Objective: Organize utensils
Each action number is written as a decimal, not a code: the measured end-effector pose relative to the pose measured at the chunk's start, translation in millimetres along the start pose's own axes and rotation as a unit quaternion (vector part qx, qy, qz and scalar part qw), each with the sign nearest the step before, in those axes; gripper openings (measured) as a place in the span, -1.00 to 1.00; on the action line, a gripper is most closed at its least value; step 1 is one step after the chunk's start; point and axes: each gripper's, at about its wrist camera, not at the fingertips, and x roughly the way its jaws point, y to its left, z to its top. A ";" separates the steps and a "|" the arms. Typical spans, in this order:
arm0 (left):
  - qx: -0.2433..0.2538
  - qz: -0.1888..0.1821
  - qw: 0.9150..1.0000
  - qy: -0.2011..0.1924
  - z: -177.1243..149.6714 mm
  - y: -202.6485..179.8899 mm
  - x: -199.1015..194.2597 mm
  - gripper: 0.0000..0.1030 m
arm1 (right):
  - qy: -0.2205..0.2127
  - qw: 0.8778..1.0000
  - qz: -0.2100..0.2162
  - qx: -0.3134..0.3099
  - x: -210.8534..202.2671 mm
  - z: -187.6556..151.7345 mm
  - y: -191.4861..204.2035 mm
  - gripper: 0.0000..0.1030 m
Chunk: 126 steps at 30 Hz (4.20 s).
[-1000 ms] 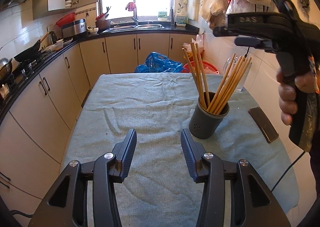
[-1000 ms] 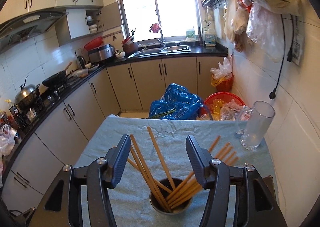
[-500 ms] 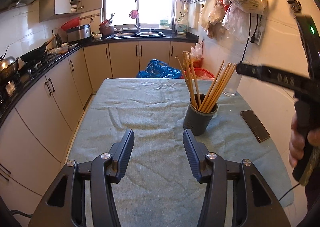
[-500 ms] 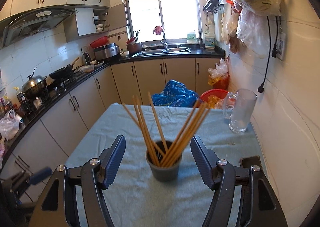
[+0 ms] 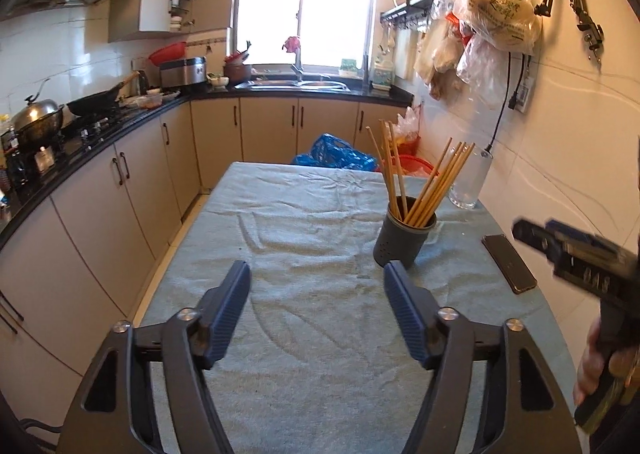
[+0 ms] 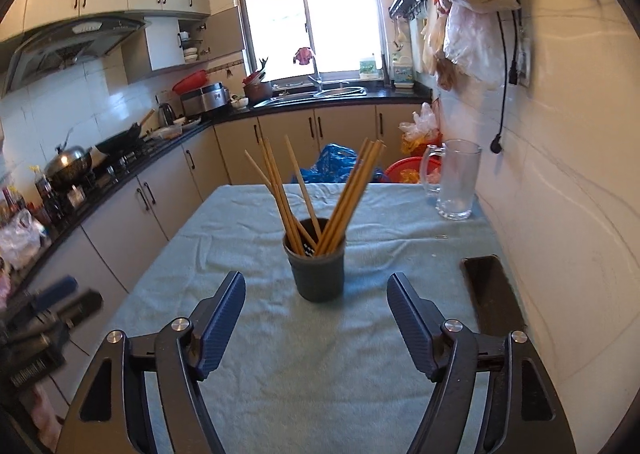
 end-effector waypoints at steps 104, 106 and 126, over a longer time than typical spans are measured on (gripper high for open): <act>0.020 0.027 0.996 0.084 -55.6 -42.0 54.4 1.00 | -0.013 0.991 -0.106 0.086 -0.5 -96.2 -25.2 0.72; 0.020 0.026 0.996 0.085 -57.0 -42.4 55.3 1.00 | -0.014 0.991 -0.106 0.087 -1.4 -96.6 -25.3 0.72; 0.018 0.020 0.995 0.092 -60.7 -41.8 57.1 1.00 | -0.016 0.991 -0.106 0.085 -3.6 -97.5 -26.8 0.73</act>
